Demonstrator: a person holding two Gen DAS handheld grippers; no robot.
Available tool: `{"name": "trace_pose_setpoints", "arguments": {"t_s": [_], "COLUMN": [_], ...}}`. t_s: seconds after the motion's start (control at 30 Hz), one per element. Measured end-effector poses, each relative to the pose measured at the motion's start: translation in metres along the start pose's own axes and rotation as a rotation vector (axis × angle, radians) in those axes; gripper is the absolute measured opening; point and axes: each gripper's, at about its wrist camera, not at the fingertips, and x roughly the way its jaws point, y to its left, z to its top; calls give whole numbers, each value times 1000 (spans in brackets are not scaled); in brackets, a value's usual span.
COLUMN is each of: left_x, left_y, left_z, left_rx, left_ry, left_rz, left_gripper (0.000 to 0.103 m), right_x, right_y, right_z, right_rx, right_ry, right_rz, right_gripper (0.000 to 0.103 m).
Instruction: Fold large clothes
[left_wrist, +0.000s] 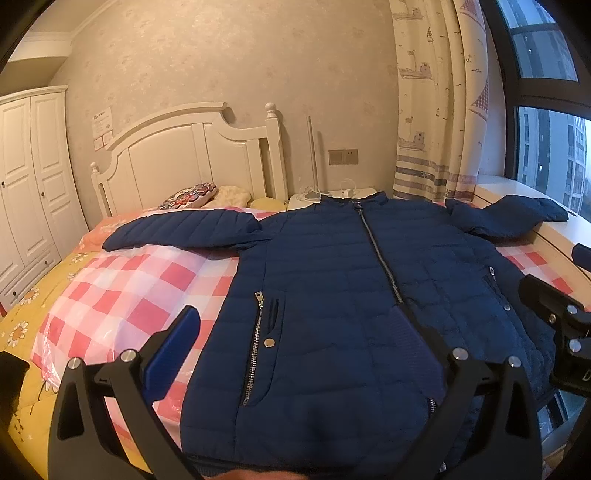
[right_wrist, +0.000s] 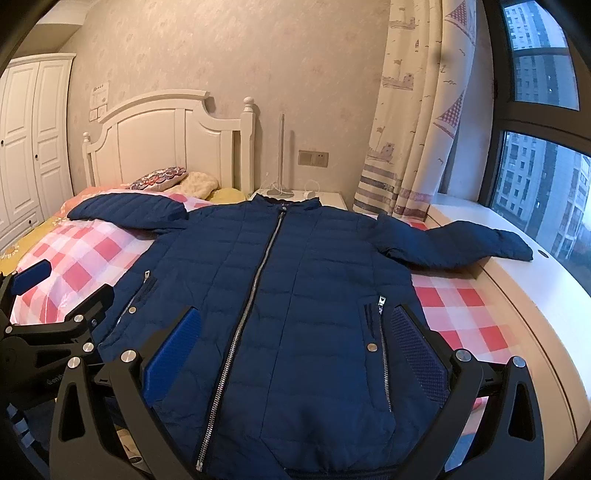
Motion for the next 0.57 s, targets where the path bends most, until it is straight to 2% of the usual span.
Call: {"name": "trace_pose_setpoints", "arguments": {"t_s": [0.2,0.3,0.57], "left_x": [-5,-6,0], "left_y": [7,6,8], "left_z": [-3,-2,-1], "left_rx": [-68,-56,-64], "left_ry": [-58,-67,-14], "left_rz": [13,15,4], "left_gripper": [101,101,101], "right_x": [0,-1,0], "right_y": [-1,-1,1], "right_z": [0,0,-1], "right_rx": [-3,-2,-10], "right_ry": [-1,0,4], "right_rz": [1,1,4], "right_gripper": [99,99,99]}}
